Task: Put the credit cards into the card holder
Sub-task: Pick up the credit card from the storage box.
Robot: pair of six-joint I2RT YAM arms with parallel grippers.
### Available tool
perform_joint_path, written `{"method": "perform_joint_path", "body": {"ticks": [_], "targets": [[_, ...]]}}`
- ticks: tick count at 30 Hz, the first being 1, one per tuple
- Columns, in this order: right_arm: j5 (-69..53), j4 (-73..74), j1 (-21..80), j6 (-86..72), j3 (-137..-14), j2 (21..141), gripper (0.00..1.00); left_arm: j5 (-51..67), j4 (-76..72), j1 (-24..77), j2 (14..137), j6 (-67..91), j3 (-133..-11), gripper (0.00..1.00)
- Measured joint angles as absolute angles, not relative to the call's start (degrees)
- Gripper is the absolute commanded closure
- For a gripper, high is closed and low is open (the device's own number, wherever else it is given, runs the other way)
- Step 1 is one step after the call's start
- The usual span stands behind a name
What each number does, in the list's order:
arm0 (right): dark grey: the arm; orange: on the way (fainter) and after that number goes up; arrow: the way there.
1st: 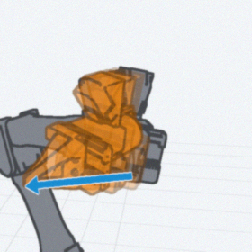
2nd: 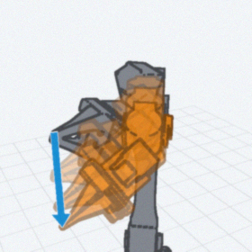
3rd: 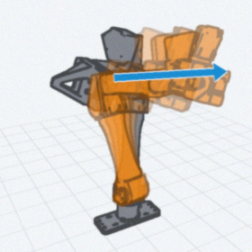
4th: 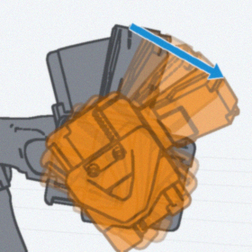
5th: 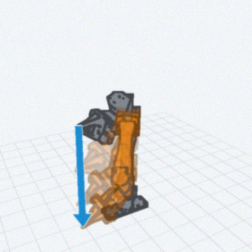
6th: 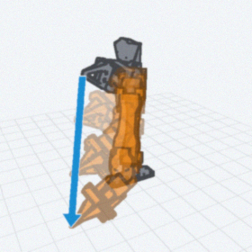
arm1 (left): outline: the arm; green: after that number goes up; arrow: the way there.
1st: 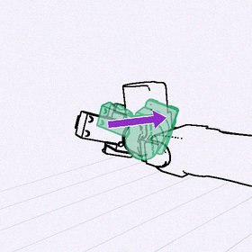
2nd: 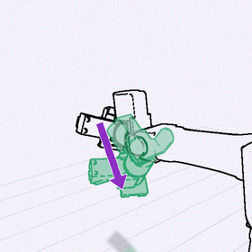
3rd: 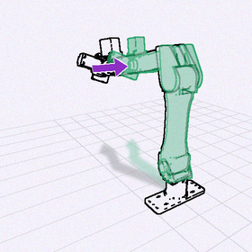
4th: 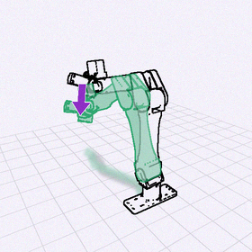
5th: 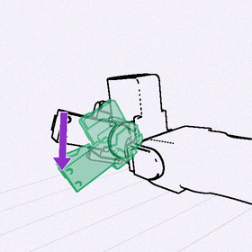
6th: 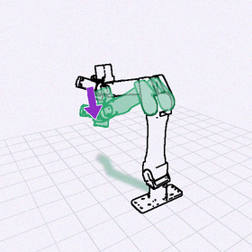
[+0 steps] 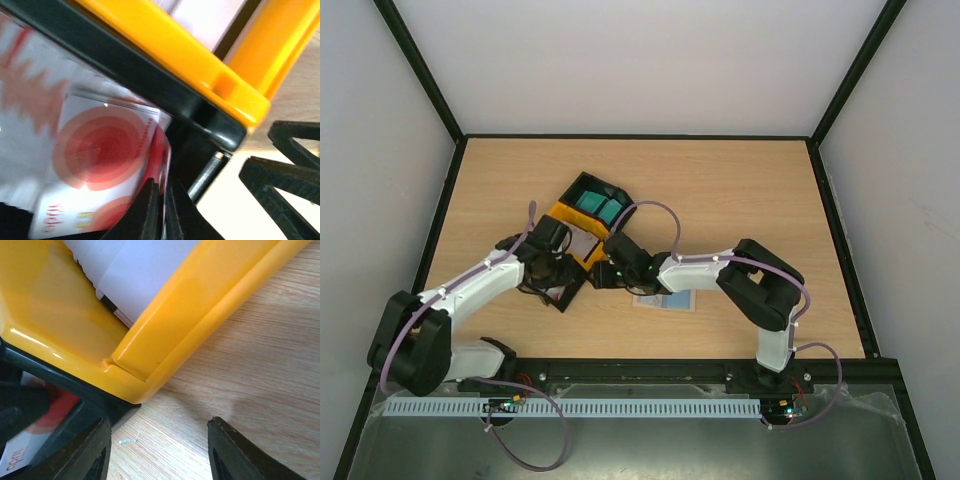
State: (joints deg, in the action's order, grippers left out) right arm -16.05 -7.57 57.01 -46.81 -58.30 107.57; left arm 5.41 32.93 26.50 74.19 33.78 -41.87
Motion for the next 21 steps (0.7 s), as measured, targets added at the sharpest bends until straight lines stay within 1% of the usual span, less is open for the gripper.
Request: {"method": "perform_joint_path", "body": {"ticks": [6, 15, 18, 21], "targets": [[-15.6, -7.6, 57.0, -46.8, -58.3, 107.4, 0.47, 2.3, 35.1, 26.2, 73.1, 33.4, -42.9, 0.97], [-14.5, -7.5, 57.0, -46.8, -58.2, 104.9, 0.47, 1.2, 39.3, 26.2, 69.6, 33.6, -46.8, 0.97], [-14.0, -6.9, 57.0, -46.8, -57.5, 102.9, 0.46, 1.0, 40.9, 26.2, 67.7, 34.0, -48.3, 0.97], [-13.5, -6.7, 57.0, -46.9, -55.9, 99.2, 0.43, 1.1, 41.7, 26.2, 65.1, 34.4, -49.7, 0.98]]}}
